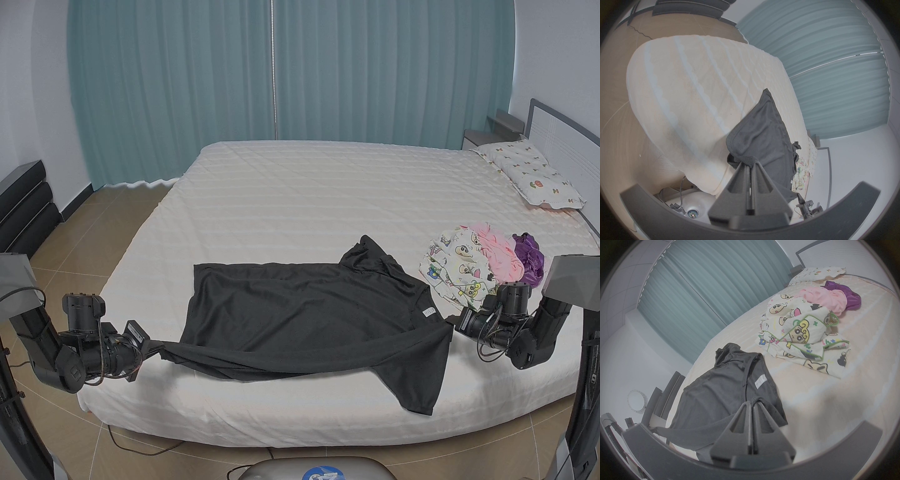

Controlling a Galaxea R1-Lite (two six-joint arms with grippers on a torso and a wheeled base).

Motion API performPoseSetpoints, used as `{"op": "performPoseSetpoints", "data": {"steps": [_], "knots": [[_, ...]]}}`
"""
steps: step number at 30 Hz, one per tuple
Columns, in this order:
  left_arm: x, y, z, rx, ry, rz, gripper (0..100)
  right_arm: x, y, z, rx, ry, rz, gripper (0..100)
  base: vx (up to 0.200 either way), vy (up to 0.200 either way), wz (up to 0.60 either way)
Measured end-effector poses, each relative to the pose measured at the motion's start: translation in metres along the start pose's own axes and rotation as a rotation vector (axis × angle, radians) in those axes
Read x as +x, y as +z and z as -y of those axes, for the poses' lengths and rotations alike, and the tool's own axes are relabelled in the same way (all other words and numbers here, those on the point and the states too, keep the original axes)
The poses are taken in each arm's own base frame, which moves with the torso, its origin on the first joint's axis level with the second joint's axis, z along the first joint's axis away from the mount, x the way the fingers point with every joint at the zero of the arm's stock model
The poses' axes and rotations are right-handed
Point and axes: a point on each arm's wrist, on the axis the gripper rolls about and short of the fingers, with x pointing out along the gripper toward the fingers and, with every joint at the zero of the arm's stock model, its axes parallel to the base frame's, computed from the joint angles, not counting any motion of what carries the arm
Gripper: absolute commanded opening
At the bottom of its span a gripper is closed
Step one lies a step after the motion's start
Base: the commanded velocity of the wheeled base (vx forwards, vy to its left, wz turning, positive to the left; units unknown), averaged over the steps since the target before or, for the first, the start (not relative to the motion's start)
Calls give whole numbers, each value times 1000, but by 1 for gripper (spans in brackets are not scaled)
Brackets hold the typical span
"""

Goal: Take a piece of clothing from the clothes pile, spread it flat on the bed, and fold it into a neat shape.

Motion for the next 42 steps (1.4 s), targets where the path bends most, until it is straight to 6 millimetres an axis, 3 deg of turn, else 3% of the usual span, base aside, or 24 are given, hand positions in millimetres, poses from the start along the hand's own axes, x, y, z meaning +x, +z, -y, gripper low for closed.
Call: {"op": "performPoseSetpoints", "data": {"steps": [7, 14, 22, 27, 33, 42], "knots": [[1, -1, -1, -5, -9, -23, 0, 16, 9, 5, -1, -8, 41, 100, 0, 0, 0], [2, 0, -1, -5, -10, -26, 0, -6, 12, 17, 35, -44, 31, 100, 0, 0, 0], [3, 0, -2, -7, -5, -30, 0, -57, -33, 16, 104, -54, -162, 100, 0, 0, 0], [4, -1, -3, -8, -3, -33, 0, -80, -61, 1, 104, -24, -262, 100, 0, 0, 0], [4, -1, -3, -9, -1, -36, 0, -84, -84, -20, 72, 10, -329, 100, 0, 0, 0], [4, -1, -4, -9, 0, -36, 0, -77, -103, -28, 30, -26, -363, 100, 0, 0, 0]]}}
